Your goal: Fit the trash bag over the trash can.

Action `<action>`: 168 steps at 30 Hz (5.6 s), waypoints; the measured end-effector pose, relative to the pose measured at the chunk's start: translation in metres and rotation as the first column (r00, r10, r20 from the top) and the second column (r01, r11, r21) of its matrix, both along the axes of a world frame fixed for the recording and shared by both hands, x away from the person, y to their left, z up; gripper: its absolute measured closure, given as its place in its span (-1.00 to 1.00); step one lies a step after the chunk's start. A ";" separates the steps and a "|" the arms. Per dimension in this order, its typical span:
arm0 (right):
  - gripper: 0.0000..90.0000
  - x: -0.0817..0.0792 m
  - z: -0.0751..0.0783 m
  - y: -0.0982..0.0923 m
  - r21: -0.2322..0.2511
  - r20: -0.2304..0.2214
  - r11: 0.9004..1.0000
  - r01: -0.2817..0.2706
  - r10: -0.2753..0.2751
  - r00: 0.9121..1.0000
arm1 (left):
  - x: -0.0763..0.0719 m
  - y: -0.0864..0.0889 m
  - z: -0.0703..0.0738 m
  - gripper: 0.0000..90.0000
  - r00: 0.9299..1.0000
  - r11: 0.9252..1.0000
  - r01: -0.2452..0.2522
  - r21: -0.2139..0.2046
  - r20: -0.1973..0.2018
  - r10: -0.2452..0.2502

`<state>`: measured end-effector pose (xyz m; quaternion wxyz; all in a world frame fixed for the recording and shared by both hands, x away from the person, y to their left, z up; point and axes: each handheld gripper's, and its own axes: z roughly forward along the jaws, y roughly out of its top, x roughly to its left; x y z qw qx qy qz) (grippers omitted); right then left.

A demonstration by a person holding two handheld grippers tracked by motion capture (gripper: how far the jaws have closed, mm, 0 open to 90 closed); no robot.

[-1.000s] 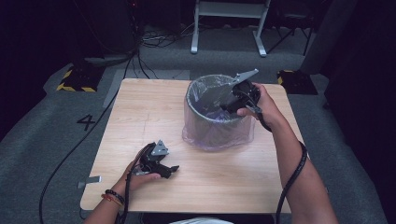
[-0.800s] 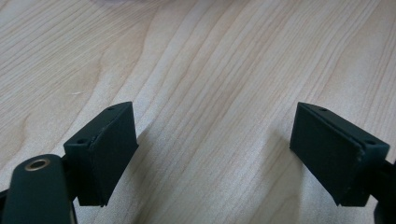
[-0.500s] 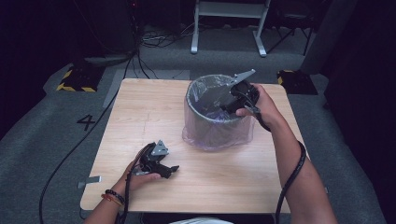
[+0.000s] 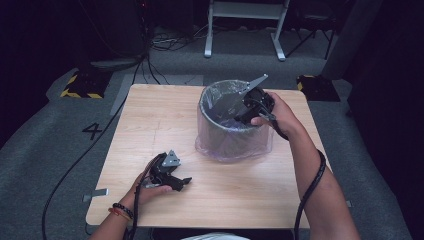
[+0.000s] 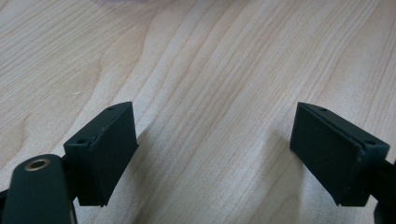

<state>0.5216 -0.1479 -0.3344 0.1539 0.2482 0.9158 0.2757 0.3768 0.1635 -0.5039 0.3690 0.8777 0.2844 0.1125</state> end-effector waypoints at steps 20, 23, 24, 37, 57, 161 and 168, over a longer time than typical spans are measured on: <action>-0.49 -0.003 0.007 -0.003 0.042 0.023 0.999 0.034 -0.035 0.999 | 0.000 0.000 0.000 -0.68 1.000 1.000 0.000 0.000 0.000 0.000; -0.50 -0.006 0.011 -0.006 0.065 0.041 0.997 0.035 -0.037 0.998 | 0.000 0.000 0.000 -0.68 1.000 1.000 0.000 0.000 0.000 0.000; -0.50 -0.006 0.011 -0.007 0.073 0.043 0.996 0.043 -0.047 0.998 | 0.000 0.000 0.000 -0.68 1.000 1.000 0.000 0.000 0.000 0.000; -0.51 -0.020 0.020 -0.019 0.204 0.103 0.978 0.037 -0.059 0.993 | 0.000 0.000 0.000 -0.68 1.000 1.000 0.000 0.000 0.000 0.000; -0.55 -0.060 0.036 -0.042 0.290 0.219 0.957 -0.019 -0.047 0.975 | 0.000 0.000 0.000 -0.68 1.000 1.000 0.000 0.000 0.000 0.000; -0.59 -0.151 -0.152 -0.135 0.072 0.000 0.994 0.083 -0.083 0.997 | 0.000 0.000 0.000 -0.68 1.000 1.000 -0.004 0.000 0.000 0.004; -0.61 -0.156 -0.161 -0.152 0.160 -0.030 0.979 0.129 -0.126 0.992 | 0.000 0.000 0.000 -0.68 1.000 1.000 -0.006 0.000 0.000 0.006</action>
